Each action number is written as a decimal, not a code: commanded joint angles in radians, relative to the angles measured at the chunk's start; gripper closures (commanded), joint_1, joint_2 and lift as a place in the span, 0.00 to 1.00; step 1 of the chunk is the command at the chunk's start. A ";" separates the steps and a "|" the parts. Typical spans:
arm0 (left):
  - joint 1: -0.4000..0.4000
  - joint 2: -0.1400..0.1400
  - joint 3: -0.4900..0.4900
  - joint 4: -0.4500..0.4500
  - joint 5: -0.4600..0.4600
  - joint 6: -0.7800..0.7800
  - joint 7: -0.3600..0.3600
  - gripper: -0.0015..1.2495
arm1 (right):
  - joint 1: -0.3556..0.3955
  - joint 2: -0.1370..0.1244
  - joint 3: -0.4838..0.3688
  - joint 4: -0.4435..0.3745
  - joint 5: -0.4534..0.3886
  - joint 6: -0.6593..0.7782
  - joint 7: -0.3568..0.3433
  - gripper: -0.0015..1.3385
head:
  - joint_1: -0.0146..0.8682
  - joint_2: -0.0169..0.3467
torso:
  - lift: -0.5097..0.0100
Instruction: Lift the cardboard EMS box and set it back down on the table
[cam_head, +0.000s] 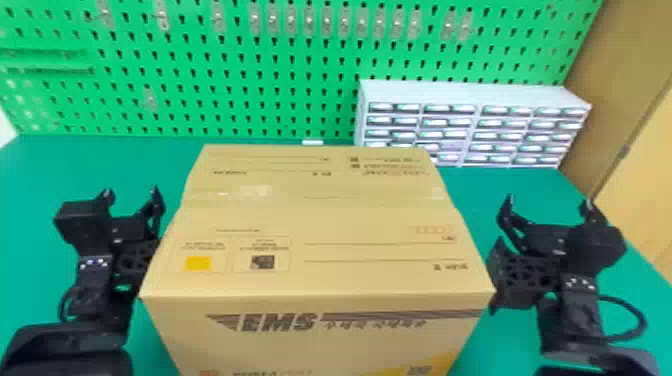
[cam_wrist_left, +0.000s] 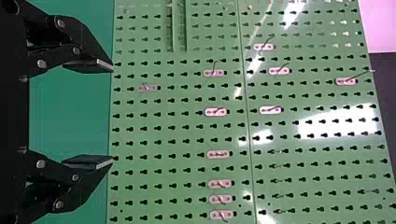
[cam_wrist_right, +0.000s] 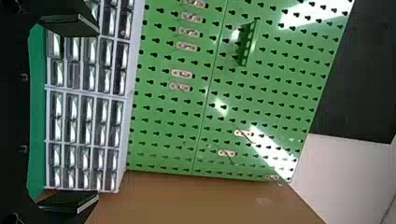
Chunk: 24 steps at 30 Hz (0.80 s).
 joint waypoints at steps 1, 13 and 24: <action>0.000 0.000 0.001 0.000 0.000 0.000 0.000 0.44 | 0.000 0.000 0.001 0.000 0.004 0.001 0.000 0.06 | 0.78 0.01 | 0.85; -0.002 0.000 0.003 0.000 0.000 0.000 -0.001 0.44 | -0.003 0.000 0.001 0.000 0.011 0.001 0.000 0.06 | 0.78 0.01 | 0.81; -0.003 0.000 0.003 0.000 -0.002 0.000 -0.003 0.44 | -0.005 -0.021 0.029 0.000 -0.006 -0.002 -0.003 0.06 | 0.78 0.01 | 0.80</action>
